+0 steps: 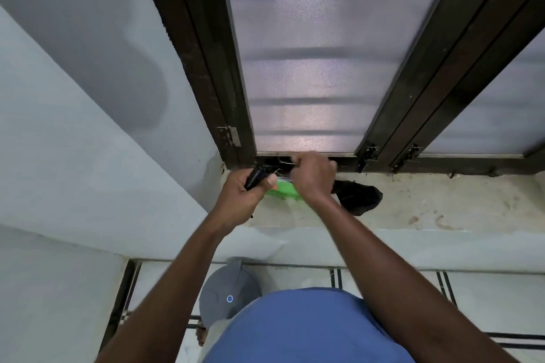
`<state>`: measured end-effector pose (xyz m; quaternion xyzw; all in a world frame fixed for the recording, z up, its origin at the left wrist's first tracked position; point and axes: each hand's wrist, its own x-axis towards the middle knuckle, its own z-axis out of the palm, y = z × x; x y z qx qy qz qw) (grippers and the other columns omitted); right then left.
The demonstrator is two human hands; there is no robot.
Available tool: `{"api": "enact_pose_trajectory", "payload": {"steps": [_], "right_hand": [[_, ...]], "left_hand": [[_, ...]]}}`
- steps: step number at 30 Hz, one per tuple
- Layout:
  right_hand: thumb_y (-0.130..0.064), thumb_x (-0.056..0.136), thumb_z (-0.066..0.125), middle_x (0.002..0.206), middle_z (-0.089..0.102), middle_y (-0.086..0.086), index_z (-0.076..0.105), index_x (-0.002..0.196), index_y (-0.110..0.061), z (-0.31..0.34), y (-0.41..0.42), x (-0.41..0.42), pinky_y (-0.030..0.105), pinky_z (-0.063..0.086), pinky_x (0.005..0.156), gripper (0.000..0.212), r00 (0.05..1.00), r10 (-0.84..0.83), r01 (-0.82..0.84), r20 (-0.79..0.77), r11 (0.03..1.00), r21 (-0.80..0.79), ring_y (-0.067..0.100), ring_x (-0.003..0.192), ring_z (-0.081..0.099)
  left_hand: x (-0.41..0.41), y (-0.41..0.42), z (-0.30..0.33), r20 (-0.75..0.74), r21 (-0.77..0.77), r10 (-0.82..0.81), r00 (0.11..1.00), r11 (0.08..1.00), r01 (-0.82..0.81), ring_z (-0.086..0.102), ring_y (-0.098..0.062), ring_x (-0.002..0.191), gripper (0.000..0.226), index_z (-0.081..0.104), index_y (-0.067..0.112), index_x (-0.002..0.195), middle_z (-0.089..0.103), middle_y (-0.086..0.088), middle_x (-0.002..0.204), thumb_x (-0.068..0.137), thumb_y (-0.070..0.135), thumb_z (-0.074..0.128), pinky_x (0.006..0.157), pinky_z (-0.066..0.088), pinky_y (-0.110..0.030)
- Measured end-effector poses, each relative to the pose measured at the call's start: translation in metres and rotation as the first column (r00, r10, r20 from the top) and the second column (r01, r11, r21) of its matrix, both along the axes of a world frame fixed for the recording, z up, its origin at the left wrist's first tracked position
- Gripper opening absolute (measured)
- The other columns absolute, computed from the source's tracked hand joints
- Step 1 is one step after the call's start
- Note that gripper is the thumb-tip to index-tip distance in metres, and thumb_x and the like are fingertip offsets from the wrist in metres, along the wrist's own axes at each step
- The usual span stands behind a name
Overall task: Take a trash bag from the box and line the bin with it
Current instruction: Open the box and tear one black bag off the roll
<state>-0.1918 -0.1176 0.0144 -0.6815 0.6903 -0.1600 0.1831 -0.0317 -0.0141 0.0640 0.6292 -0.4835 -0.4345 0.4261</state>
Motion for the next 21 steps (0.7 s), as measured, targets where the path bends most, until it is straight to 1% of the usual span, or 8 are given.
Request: {"api": "enact_pose_trajectory", "payload": {"steps": [2, 4, 6, 8, 11, 16, 19, 21], "right_hand": [[-0.016, 0.094, 0.072, 0.085, 0.075, 0.003, 0.075, 0.077, -0.02, -0.008, -0.01, -0.032, 0.042, 0.041, 0.09, 0.017, 0.996, -0.075, 0.072, 0.043, 0.994, 0.086, 0.033, 0.095, 0.071], [-0.032, 0.1, 0.073, 0.078, 0.064, 0.001, 0.054, 0.068, -0.021, -0.008, -0.019, -0.05, 0.044, 0.042, 0.085, 0.039, 0.994, -0.05, 0.04, 0.093, 0.994, 0.102, 0.035, 0.088, 0.066], [-0.063, 0.097, 0.07, 0.096, 0.063, 0.002, 0.06, 0.087, -0.022, -0.006, -0.025, -0.051, 0.044, 0.044, 0.087, 0.043, 0.996, 0.029, -0.037, 0.089, 0.995, 0.093, 0.028, 0.095, 0.059], [-0.077, 0.09, 0.067, 0.119, 0.059, 0.004, 0.065, 0.12, -0.022, -0.002, -0.025, -0.044, 0.047, 0.045, 0.102, 0.063, 0.991, 0.109, -0.119, 0.072, 0.981, 0.153, 0.025, 0.113, 0.053], [-0.066, 0.096, 0.063, 0.14, 0.06, 0.006, 0.059, 0.146, -0.021, 0.0, -0.018, -0.042, 0.052, 0.033, 0.117, 0.067, 0.98, 0.186, -0.194, 0.064, 0.968, 0.157, 0.029, 0.138, 0.05], [-0.043, 0.1, 0.061, 0.154, 0.053, 0.017, 0.057, 0.152, -0.016, 0.006, 0.008, -0.044, 0.057, 0.026, 0.127, 0.059, 0.951, 0.243, -0.25, -0.192, 0.968, -0.014, 0.037, 0.148, 0.042], [-0.045, 0.104, 0.061, 0.153, 0.053, 0.012, 0.06, 0.149, -0.016, 0.021, 0.032, -0.038, 0.05, 0.038, 0.123, 0.054, 0.976, 0.213, -0.199, 0.045, 0.958, -0.206, 0.031, 0.146, 0.043], [-0.062, 0.103, 0.06, 0.15, 0.056, 0.002, 0.057, 0.153, -0.024, 0.034, 0.042, -0.03, 0.043, 0.044, 0.119, 0.063, 0.888, 0.196, -0.226, 0.415, 0.974, 0.024, 0.019, 0.141, 0.05]], "left_hand": [[0.004, 0.007, 0.007, 0.001, -0.037, 0.0, 1.0, 0.999, 0.0, 0.035, -0.005, 0.049, 0.024, 0.078, 0.016, 0.082, 0.046, 0.014, 0.051, 0.103, 0.023, 0.072, 0.05, 0.031, -0.022], [0.007, 0.003, 0.006, 0.01, -0.001, 0.037, 0.999, 0.999, -0.037, 0.037, -0.007, 0.05, 0.026, 0.076, 0.02, 0.08, 0.044, 0.014, 0.051, 0.103, 0.03, 0.073, 0.051, 0.032, -0.023], [0.009, -0.003, 0.002, -0.105, 0.11, 0.115, 0.988, 0.989, -0.104, 0.042, -0.011, 0.054, 0.027, 0.075, 0.021, 0.084, 0.046, 0.01, 0.058, 0.102, 0.04, 0.073, 0.057, 0.038, -0.027], [0.006, -0.011, -0.005, -0.362, 0.252, 0.218, 0.906, 0.959, -0.13, 0.048, -0.013, 0.059, 0.03, 0.075, 0.016, 0.094, 0.052, 0.005, 0.066, 0.097, 0.045, 0.069, 0.065, 0.042, -0.032], [0.004, -0.02, -0.014, -0.542, 0.365, 0.323, 0.776, 0.922, -0.129, 0.058, -0.019, 0.07, 0.028, 0.072, 0.008, 0.104, 0.062, -0.005, 0.081, 0.103, 0.03, 0.054, 0.067, 0.053, -0.034], [0.009, -0.01, -0.014, -0.489, 0.267, 0.228, 0.842, 0.958, -0.104, 0.073, -0.024, 0.12, 0.029, 0.072, 0.015, 0.133, 0.079, 0.002, 0.117, 0.107, 0.026, 0.066, 0.1, 0.06, -0.042], [0.017, -0.004, -0.01, -0.405, 0.24, 0.167, 0.899, 0.968, -0.072, 0.064, -0.019, 0.137, 0.03, 0.074, 0.03, 0.134, 0.075, 0.009, 0.135, 0.106, 0.037, 0.066, 0.11, 0.05, -0.048], [0.02, 0.0, -0.008, -0.371, 0.211, 0.126, 0.92, 0.976, -0.049, 0.062, -0.015, 0.139, 0.032, 0.071, 0.036, 0.137, 0.073, 0.009, 0.141, 0.108, 0.041, 0.062, 0.111, 0.047, -0.048]]}}
